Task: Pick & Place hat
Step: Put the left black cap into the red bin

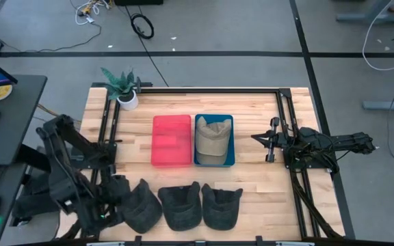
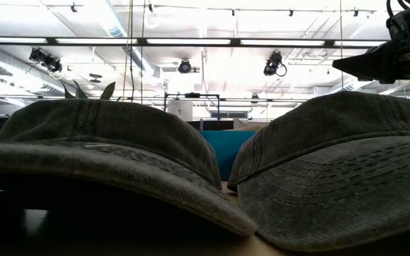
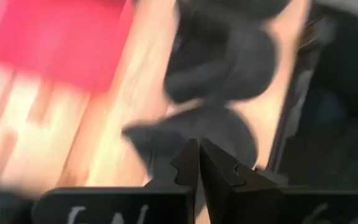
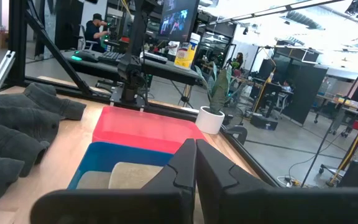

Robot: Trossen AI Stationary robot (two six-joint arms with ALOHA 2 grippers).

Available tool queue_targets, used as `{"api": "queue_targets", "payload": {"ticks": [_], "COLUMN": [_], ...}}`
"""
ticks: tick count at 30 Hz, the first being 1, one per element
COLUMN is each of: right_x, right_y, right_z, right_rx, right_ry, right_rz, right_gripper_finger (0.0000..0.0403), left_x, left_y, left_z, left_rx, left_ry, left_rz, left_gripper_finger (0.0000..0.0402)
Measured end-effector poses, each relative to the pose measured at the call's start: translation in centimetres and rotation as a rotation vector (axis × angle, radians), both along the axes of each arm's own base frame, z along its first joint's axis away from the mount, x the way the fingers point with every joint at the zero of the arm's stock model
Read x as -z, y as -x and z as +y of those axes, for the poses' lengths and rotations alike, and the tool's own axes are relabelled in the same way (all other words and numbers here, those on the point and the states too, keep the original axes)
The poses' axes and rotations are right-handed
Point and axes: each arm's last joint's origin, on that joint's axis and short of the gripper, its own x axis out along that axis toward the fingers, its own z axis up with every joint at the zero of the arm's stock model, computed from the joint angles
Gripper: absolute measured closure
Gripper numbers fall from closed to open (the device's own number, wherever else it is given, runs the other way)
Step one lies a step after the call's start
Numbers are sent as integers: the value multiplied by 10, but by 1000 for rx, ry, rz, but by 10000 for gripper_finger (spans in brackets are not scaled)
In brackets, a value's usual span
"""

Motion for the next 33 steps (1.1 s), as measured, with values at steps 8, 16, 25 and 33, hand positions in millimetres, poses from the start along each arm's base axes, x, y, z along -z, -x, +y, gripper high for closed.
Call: {"api": "queue_targets", "payload": {"ticks": [8,16,25,33], "right_x": [0,0,0,0], "right_y": [0,0,0,0], "right_z": [0,0,0,0], "right_rx": [0,0,0,0], "right_ry": [0,0,0,0], "right_rz": [0,0,0,0], "right_gripper_finger": [389,389,389,389], "left_x": [35,70,106,144], "left_y": [-15,-30,-42,-40], "left_z": [-14,-30,-40,-36], "left_rx": [-84,-92,-87,-106], "left_ry": [-9,-21,60,105], "left_rz": [197,319,301,366], "left_gripper_finger": [385,333,227,179]}}
